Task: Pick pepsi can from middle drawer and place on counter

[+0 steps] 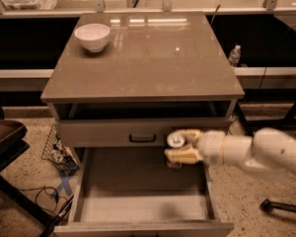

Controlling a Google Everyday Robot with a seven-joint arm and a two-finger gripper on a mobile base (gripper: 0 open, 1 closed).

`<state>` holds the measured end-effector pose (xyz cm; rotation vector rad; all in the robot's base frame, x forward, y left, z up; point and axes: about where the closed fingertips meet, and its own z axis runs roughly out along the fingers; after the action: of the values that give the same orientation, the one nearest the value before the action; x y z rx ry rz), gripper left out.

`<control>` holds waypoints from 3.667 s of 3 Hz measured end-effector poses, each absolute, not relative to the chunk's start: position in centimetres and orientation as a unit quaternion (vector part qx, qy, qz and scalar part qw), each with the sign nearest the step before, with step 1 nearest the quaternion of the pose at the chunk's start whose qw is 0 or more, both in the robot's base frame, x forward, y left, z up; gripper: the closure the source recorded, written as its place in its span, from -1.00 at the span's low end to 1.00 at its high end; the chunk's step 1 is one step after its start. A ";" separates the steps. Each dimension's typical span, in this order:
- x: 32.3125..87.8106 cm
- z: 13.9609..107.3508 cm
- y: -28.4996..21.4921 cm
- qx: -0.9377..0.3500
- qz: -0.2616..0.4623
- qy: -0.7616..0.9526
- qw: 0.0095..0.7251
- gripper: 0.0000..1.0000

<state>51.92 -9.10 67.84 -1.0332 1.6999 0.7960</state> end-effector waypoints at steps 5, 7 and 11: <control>56.3 87.7 -11.6 -0.381 0.203 0.750 0.502 1.00; 68.0 92.6 -8.8 -0.371 0.197 0.743 0.522 1.00; 78.8 89.0 -9.1 -0.298 0.243 0.732 0.562 1.00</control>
Offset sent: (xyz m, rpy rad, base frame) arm 0.0238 -0.0426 0.2227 -0.1367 -0.0471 -0.2954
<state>78.82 -9.08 89.00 -0.7022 1.7254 0.5731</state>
